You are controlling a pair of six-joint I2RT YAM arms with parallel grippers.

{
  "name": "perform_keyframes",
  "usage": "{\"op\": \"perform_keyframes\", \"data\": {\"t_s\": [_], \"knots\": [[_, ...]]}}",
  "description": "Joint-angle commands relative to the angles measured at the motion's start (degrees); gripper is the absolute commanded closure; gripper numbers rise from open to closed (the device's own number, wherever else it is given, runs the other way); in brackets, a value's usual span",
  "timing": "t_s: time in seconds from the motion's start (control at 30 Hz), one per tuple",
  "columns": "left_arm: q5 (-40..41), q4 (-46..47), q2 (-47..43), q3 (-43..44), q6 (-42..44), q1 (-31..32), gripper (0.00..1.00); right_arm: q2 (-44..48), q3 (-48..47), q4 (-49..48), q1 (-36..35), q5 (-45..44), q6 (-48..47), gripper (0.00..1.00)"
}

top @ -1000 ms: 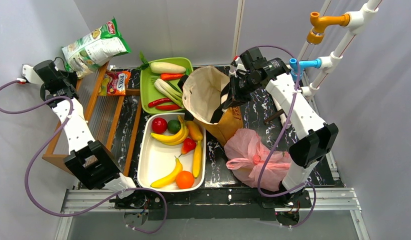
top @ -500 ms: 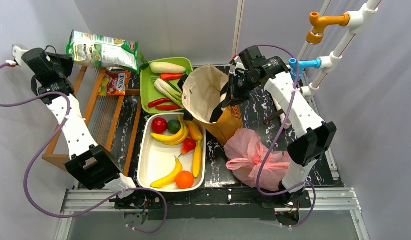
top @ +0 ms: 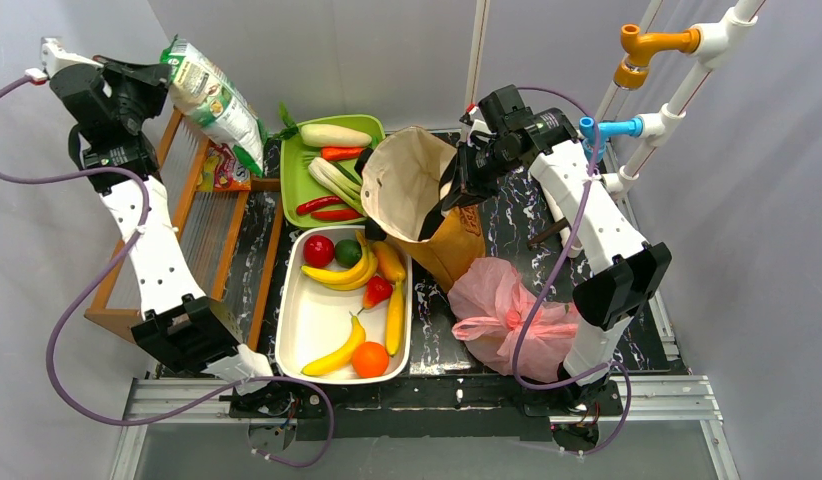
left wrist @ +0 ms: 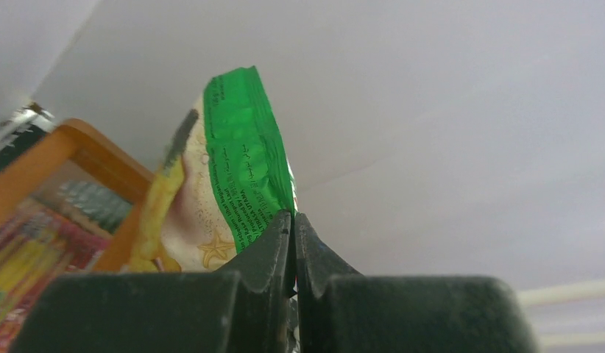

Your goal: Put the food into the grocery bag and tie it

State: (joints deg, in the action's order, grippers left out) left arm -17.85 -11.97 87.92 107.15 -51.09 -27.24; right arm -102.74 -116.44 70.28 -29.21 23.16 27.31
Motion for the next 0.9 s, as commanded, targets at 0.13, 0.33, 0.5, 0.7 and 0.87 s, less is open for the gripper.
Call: {"op": "perform_keyframes", "data": {"t_s": [0.13,0.33,0.5,0.7,0.87], "knots": [[1.82,1.75,-2.17,6.72,1.53,13.02,1.00,-0.71,-2.69,-0.65,0.01,2.03,1.93,0.99],[2.29,-0.18,-2.21,10.62,2.47,20.08,1.00,0.17,-0.26,-2.47,0.10,3.43,5.17,0.99],[3.50,-0.25,-3.77,9.34,0.65,25.71,1.00,-0.13,0.19,-3.19,0.28,4.26,7.39,0.99],[3.94,1.81,-5.35,5.06,-0.05,33.06,1.00,-0.27,0.01,-3.24,1.42,4.28,9.03,0.99],[4.87,4.85,-6.44,2.01,-1.34,40.21,1.00,-0.19,0.06,-3.08,2.68,4.63,9.88,0.99]]}}
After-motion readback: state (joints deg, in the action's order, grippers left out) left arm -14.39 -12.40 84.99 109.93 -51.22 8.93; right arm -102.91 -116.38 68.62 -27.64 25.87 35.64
